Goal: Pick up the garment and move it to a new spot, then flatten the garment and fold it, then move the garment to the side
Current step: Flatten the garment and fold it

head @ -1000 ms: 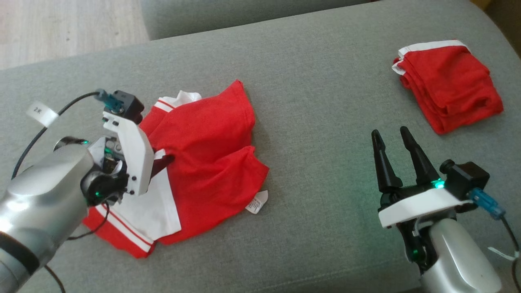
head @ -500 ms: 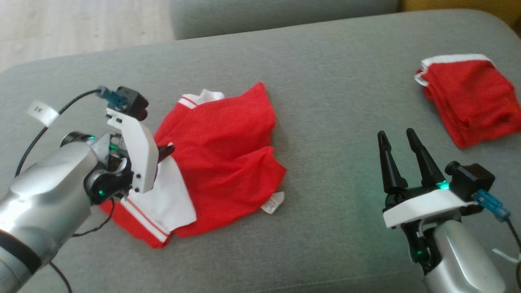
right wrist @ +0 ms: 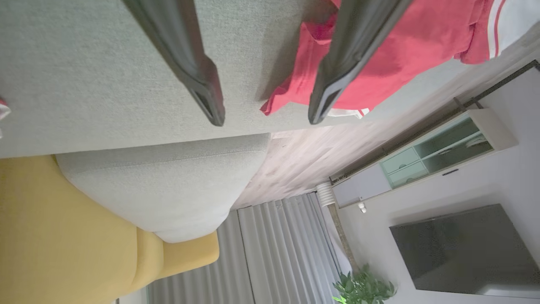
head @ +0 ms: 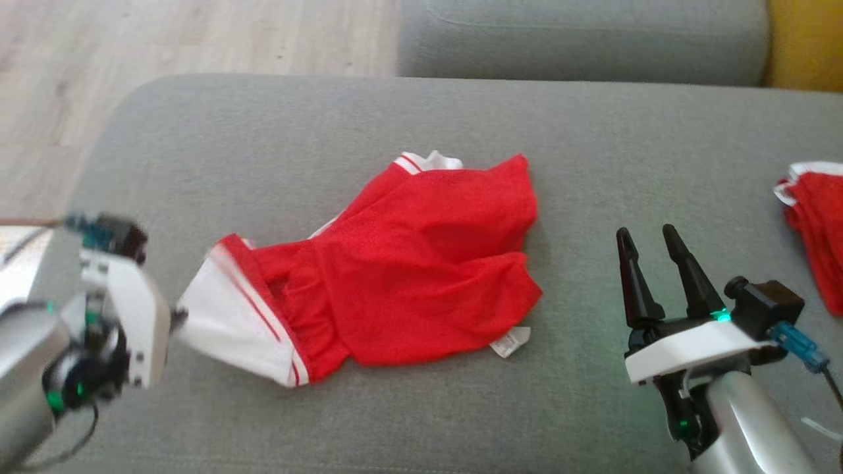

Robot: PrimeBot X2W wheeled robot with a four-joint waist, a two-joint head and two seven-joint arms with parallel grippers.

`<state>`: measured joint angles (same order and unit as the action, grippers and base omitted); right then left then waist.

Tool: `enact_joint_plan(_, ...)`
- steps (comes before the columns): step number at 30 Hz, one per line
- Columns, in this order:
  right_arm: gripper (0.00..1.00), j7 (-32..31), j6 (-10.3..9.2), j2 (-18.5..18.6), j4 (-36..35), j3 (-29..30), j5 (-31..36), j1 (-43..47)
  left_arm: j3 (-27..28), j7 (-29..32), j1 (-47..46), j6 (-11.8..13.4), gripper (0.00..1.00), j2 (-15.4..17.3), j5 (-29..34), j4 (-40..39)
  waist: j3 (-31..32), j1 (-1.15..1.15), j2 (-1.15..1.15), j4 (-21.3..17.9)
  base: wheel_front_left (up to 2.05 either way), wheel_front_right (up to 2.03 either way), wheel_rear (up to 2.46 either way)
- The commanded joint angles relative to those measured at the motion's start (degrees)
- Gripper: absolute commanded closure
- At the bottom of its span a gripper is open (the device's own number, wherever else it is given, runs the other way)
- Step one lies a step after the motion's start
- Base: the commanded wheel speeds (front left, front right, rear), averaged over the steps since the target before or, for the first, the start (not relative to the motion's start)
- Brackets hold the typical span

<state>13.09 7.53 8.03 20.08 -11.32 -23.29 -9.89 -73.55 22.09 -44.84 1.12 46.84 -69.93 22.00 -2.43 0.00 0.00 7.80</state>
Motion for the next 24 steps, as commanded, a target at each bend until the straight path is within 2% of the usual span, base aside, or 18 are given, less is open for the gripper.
enact_joint_plan(1, 0.00, -0.08, -0.04, 0.45, -2.26, -1.02, 0.01, -0.99, 2.96, -0.91, -1.36, 1.01, 1.00, 2.70, -0.85, -1.53, 0.47, 0.00, 0.00, 1.20, 0.00, 0.00, 0.00)
enact_joint_plan(8, 0.00, -1.02, -0.04, 0.88, -2.96, -1.66, 0.15, -1.52, 2.89, -3.69, 6.22, 5.09, 1.00, 4.77, -3.79, 1.68, -0.22, 0.00, 0.00, 0.66, 0.00, 0.00, 0.00)
enact_joint_plan(13, 0.00, -1.64, -0.04, 1.44, -3.05, -1.33, 0.13, -1.11, 3.72, -6.67, 9.68, 4.87, 1.00, 3.16, -6.29, 5.54, -0.20, 0.00, 0.00, -0.54, 0.00, 0.00, 0.00)
enact_joint_plan(14, 0.00, -1.75, -0.04, 1.49, -3.10, -1.23, 0.13, -0.98, 4.00, -7.91, 9.83, 5.10, 0.46, 2.89, -6.11, 6.20, -0.13, 0.00, 0.00, -0.70, 0.00, 0.00, 0.00)
enact_joint_plan(15, 0.00, -1.86, -0.04, 1.51, -3.13, -1.22, 0.11, -0.89, 4.05, -8.91, 9.95, 5.31, 0.00, 2.69, -5.69, 6.75, -0.02, 0.00, 0.00, -0.89, 0.00, 0.00, 0.00)
enact_joint_plan(20, 0.00, -2.55, -0.04, 1.69, -3.01, -1.70, -0.08, -0.34, 5.39, -16.47, 7.98, 7.55, 0.00, 2.43, -1.69, 5.03, 1.07, 0.00, 0.00, -1.01, 0.00, 0.00, 0.00)
enact_joint_plan(21, 0.00, -3.23, -0.04, 2.02, -2.98, -2.59, -0.11, -0.36, 7.26, -21.89, 6.94, 9.79, 0.00, 2.19, -0.14, 2.89, 1.43, 0.00, 0.00, -0.73, 0.00, 0.00, 0.00)
enact_joint_plan(24, 0.00, -4.61, -0.04, 3.26, -2.79, -4.87, -0.65, -1.01, 11.35, -31.95, 6.90, 14.73, 0.00, 1.27, 0.95, -1.47, 1.84, 0.00, 0.00, 0.03, 0.00, 0.00, 0.00)
